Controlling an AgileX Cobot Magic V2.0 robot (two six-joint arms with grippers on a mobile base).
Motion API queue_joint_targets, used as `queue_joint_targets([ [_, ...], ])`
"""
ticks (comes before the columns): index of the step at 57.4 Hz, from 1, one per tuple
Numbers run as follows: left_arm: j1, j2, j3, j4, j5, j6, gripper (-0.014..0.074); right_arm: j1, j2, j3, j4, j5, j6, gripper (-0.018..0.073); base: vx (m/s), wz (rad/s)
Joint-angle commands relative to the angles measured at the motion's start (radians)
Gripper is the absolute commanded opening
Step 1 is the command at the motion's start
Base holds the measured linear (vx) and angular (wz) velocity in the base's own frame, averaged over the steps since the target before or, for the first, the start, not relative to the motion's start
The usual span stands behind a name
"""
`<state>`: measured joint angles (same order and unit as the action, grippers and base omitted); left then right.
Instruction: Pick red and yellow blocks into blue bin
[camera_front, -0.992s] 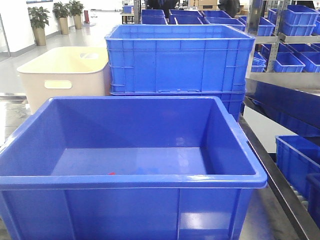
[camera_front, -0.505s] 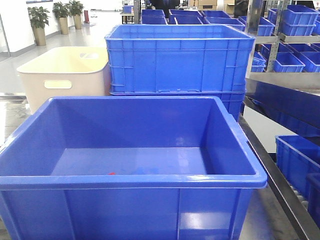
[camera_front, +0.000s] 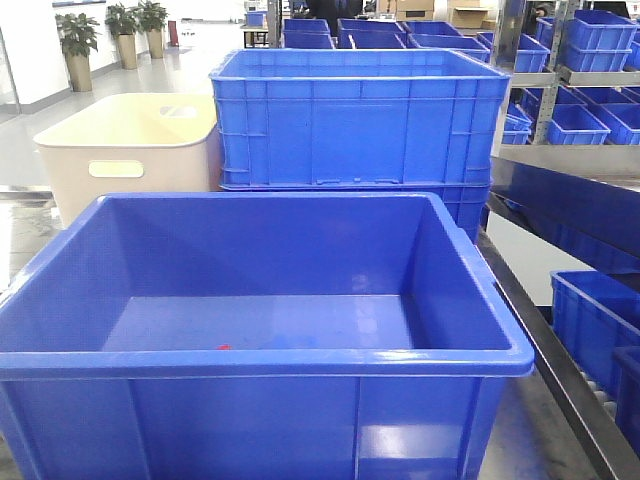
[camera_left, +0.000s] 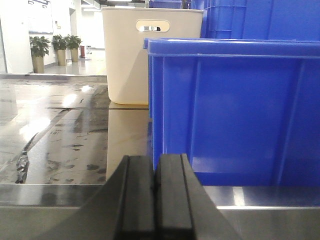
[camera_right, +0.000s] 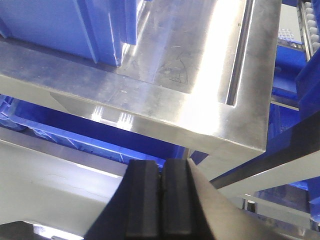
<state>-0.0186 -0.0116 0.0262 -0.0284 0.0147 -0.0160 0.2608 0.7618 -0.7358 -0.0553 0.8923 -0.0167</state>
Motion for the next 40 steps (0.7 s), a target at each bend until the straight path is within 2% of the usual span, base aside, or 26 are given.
queue_joint_targets([
  [1,-0.006,-0.017,-0.017,-0.004,-0.084,0.001,-0.0006,-0.002,-0.005,-0.028,-0.016,-0.06,-0.003,-0.001,0.0,0.0],
  [28,-0.006,-0.017,-0.017,-0.004,-0.084,0.001,-0.0006,-0.003,-0.017,-0.028,-0.017,-0.06,-0.003,-0.001,0.0,0.0],
  [32,-0.006,-0.017,-0.017,-0.004,-0.084,0.001,-0.0006,-0.044,-0.06,-0.02,-0.018,-0.076,-0.011,-0.001,0.0,0.0],
  [40,-0.006,-0.017,-0.017,-0.004,-0.084,0.001,-0.0006,-0.155,-0.206,0.1,-0.015,-0.245,-0.003,-0.001,0.0,0.01],
])
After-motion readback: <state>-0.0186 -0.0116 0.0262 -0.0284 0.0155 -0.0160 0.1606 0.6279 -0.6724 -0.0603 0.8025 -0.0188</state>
